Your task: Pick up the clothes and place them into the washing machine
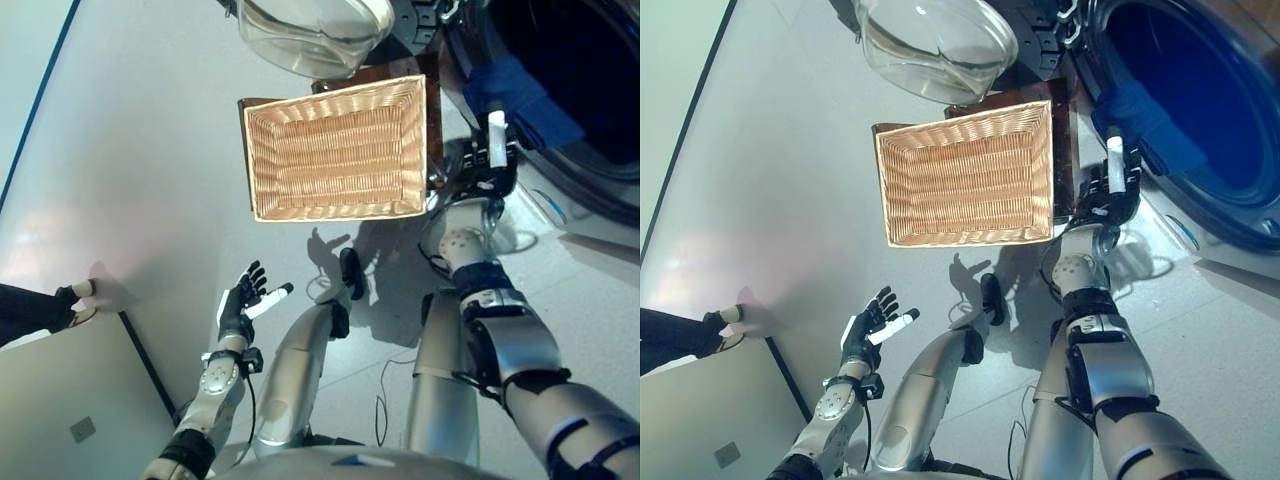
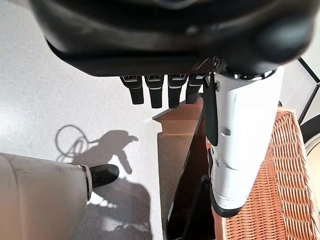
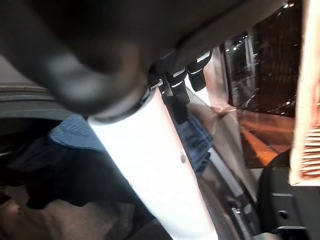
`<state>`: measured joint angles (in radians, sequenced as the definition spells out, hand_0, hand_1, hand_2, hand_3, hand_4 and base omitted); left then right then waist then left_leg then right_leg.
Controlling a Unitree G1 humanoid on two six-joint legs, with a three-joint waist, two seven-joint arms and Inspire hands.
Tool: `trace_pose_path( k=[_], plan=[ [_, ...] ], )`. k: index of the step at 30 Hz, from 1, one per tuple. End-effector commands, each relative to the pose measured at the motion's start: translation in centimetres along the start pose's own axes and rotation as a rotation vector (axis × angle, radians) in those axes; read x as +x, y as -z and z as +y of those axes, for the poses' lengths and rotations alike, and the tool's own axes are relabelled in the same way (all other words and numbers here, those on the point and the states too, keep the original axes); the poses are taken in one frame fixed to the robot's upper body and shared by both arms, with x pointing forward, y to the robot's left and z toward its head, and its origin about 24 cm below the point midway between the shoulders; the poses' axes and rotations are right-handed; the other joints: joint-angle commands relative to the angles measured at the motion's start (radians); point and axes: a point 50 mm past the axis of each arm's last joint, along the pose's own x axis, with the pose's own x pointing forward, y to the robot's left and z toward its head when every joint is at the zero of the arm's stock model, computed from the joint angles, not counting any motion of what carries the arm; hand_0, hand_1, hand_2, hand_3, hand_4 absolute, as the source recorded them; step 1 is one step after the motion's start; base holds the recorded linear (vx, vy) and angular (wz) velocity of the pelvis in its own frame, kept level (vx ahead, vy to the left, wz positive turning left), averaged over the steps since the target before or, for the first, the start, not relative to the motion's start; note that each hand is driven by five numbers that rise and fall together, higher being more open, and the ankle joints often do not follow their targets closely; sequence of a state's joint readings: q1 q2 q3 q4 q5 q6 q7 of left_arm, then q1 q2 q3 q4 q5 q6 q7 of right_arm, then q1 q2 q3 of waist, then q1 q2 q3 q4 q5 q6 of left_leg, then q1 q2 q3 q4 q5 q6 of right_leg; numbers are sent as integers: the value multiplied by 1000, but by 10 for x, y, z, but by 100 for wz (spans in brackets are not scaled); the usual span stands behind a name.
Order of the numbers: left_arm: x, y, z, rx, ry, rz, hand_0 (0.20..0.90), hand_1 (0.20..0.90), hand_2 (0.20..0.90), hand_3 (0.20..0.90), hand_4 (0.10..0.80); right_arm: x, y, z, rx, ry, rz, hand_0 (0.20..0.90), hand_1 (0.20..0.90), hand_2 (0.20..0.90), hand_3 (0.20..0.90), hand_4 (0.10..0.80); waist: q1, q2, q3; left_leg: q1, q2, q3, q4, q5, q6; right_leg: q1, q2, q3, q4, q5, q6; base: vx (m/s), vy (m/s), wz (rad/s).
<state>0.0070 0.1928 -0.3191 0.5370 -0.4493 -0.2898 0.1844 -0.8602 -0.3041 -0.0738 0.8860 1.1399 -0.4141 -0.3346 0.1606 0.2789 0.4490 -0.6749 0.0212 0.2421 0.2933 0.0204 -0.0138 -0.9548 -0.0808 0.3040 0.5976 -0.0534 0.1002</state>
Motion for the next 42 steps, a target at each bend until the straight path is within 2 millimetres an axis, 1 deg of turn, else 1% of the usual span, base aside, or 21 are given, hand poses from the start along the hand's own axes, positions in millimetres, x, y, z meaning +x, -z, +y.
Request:
trace_pose_path(
  k=[1, 2, 3, 4, 5, 8, 10, 11, 12, 13, 15, 18, 20, 22, 28, 29, 35, 39, 42],
  plan=[
    [-7, -13, 34, 33, -67, -74, 900, 900, 900, 900, 800, 7, -43, 55, 53, -166, -158, 900, 900, 900, 900, 800, 16, 88, 15, -81, 18, -17, 20, 19, -34, 58, 10, -17, 10, -42, -48, 0, 0, 0],
    [-8, -13, 34, 32, -65, -73, 900, 900, 900, 900, 800, 8, -45, 56, 52, -167, -165, 900, 900, 900, 900, 800, 16, 88, 14, -81, 18, -17, 19, 19, -34, 59, 10, -17, 10, -42, -48, 0, 0, 0],
    [-9, -13, 34, 30, -55, -72, 900, 900, 900, 900, 800, 11, -60, 63, 53, -173, -203, 900, 900, 900, 900, 800, 20, 88, 11, -81, 18, -18, 20, 19, -35, 56, 10, -18, 14, -45, -48, 0, 0, 0],
    [-9, -13, 34, 31, -53, -74, 900, 900, 900, 900, 800, 13, -65, 65, 56, -173, -217, 900, 900, 900, 900, 800, 22, 89, 9, -82, 17, -18, 20, 18, -35, 57, 10, -17, 14, -47, -48, 0, 0, 0],
    [-9, -13, 34, 30, -53, -74, 900, 900, 900, 900, 800, 13, -66, 65, 56, -174, -218, 900, 900, 900, 900, 800, 22, 89, 9, -82, 17, -18, 20, 18, -35, 56, 10, -17, 14, -47, -48, 0, 0, 0],
    [-10, -13, 34, 31, -43, -74, 900, 900, 900, 900, 800, 17, -86, 76, 58, -189, -264, 900, 900, 900, 900, 800, 28, 92, 3, -83, 17, -20, 17, 18, -36, 54, 8, -18, 15, -48, -47, 11, -3, 2],
    [-11, -13, 34, 31, -33, -75, 900, 900, 900, 900, 800, 20, -106, 84, 59, -193, -313, 900, 900, 900, 900, 800, 33, 95, -3, -82, 16, -22, 11, 19, -37, 54, 6, -20, 14, -50, -45, 16, 1, 1],
    [-10, -13, 34, 30, -32, -76, 900, 900, 900, 900, 800, 20, -106, 85, 59, -194, -314, 900, 900, 900, 900, 800, 33, 95, -2, -82, 16, -22, 11, 19, -37, 54, 5, -20, 15, -51, -45, 32, 4, 4],
    [-10, -13, 34, 31, -26, -75, 900, 900, 900, 900, 800, 20, -116, 91, 60, -208, -340, 900, 900, 900, 900, 800, 35, 95, -7, -81, 15, -24, 9, 20, -38, 54, 5, -21, 16, -52, -44, 18, 3, 6],
    [-10, -13, 34, 31, -26, -75, 900, 900, 900, 900, 800, 20, -117, 91, 60, -208, -341, 900, 900, 900, 900, 800, 35, 95, -7, -82, 15, -24, 9, 20, -38, 54, 5, -21, 17, -52, -44, 24, 4, 5],
    [-11, -12, 34, 31, -24, -70, 900, 900, 900, 900, 800, 20, -125, 95, 60, -219, -361, 900, 900, 900, 900, 800, 35, 94, -10, -83, 15, -24, 9, 21, -38, 51, 6, -21, 19, -53, -44, 0, 0, 0],
    [-11, -13, 35, 30, -22, -70, 900, 900, 900, 900, 800, 22, -135, 96, 50, -214, -381, 900, 900, 900, 900, 800, 37, 90, -15, -83, 15, -26, 9, 18, -39, 48, 5, -21, 24, -54, -43, 10, 3, 1],
    [-10, -13, 34, 29, -18, -71, 900, 900, 900, 900, 800, 23, -137, 95, 42, -208, -384, 900, 900, 900, 900, 800, 37, 90, -16, -84, 14, -25, 8, 18, -39, 47, 4, -20, 24, -55, -42, 20, 3, 4],
    [-10, -13, 34, 30, -18, -70, 900, 900, 900, 900, 800, 24, -138, 93, 31, -194, -384, 900, 900, 900, 900, 800, 37, 90, -16, -85, 15, -24, 9, 18, -39, 45, 4, -20, 25, -56, -42, 15, -5, 6],
    [-9, -12, 34, 27, -23, -68, 900, 900, 900, 900, 800, 26, -129, 87, 2, -173, -359, 900, 900, 900, 900, 800, 33, 92, -11, -93, 17, -21, 19, 16, -38, 37, 7, -20, 33, -57, -46, 2, -2, 1],
    [-10, -13, 34, 24, -24, -71, 900, 900, 900, 900, 800, 27, -128, 86, 4, -170, -354, 200, 200, 200, 200, 300, 33, 93, -10, -93, 17, -22, 19, 16, -38, 36, 6, -19, 34, -57, -46, 0, 0, 0],
    [-11, -12, 37, 22, -38, -68, 900, 900, 900, 900, 800, 28, -136, 81, -18, -123, -389, 200, 200, 200, 200, 300, 31, 97, -10, -92, 18, -18, 18, 15, -38, 34, 7, -18, 37, -59, -47, 0, 0, 0],
    [-11, -11, 38, 24, -46, -66, 900, 900, 900, 900, 800, 29, -142, 80, -82, -98, -416, 200, 200, 200, 200, 300, 28, 97, -14, -94, 17, -17, 21, 14, -37, 29, 8, -16, 43, -57, -48, 0, 0, 0],
    [-11, -11, 40, 29, -50, -68, 900, 900, 900, 900, 800, 30, -155, 77, -97, -73, -447, 200, 200, 200, 200, 300, 28, 98, -22, -91, 14, -18, 15, 13, -38, 30, 8, -16, 42, -59, -47, 0, 0, 0]
  ],
)
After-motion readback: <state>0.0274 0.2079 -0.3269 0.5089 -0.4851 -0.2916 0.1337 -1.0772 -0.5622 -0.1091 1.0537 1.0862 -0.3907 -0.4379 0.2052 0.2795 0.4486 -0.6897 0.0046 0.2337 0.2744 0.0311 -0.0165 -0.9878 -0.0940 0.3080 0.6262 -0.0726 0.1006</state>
